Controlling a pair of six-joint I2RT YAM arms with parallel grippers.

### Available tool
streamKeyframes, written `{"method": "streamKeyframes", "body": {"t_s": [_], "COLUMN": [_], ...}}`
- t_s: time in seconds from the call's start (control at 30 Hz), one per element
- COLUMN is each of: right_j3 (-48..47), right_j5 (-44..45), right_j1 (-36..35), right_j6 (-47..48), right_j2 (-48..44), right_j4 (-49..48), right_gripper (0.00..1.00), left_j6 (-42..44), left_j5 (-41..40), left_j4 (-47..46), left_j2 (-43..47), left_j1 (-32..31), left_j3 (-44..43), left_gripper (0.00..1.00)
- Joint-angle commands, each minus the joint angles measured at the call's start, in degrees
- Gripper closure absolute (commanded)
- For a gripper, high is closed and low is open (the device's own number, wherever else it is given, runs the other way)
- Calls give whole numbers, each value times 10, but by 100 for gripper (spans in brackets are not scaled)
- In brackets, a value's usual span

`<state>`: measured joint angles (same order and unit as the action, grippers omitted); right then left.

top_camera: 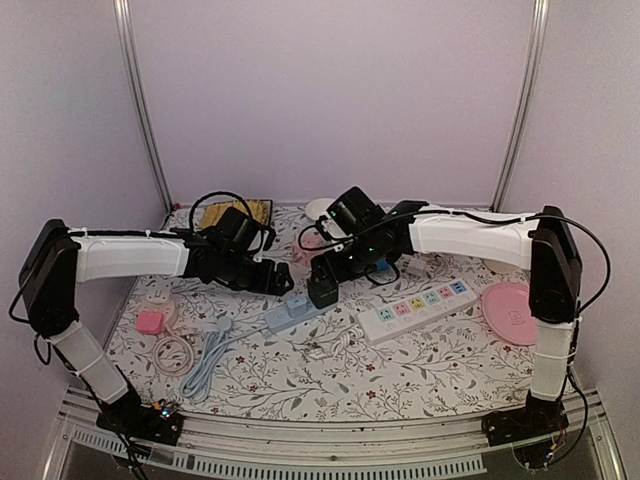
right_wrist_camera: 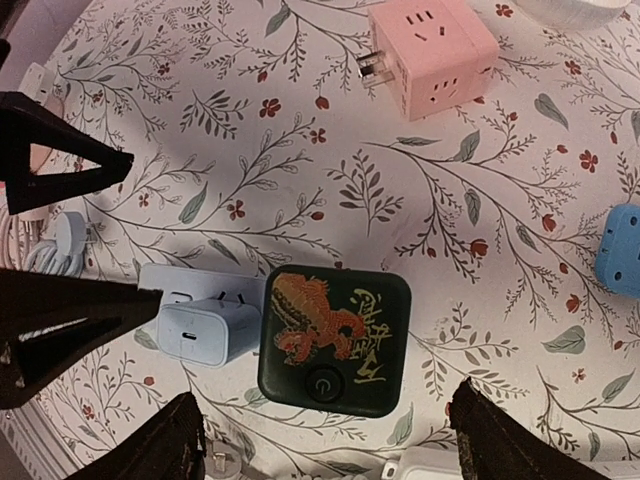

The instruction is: Pull the plug off the socket

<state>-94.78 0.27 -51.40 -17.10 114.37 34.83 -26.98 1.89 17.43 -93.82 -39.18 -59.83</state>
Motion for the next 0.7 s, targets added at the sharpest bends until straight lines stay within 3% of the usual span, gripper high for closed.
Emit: {"method": "streamKeyframes", "body": {"t_s": [0.0, 0.37, 0.57, 0.67], "right_j3": [-28, -99, -98, -106], "right_j5": [19, 30, 31, 32], "right_j1": [-9, -13, -16, -19], "right_j6": [-3, -5, -5, -2], "right_j2": [35, 114, 117, 118], "right_j4": [8, 29, 36, 39], "right_gripper": [14, 20, 31, 41], "left_j6": [-14, -20, -25, -28], "left_j5": [0, -9, -7, -9], "left_j4": [-18, -25, -30, -29], "left_j2": [14, -20, -21, -26], "left_j1": [-22, -39, -41, -42], "left_j3": [13, 21, 39, 45], "left_gripper": [8, 8, 8, 8]}}
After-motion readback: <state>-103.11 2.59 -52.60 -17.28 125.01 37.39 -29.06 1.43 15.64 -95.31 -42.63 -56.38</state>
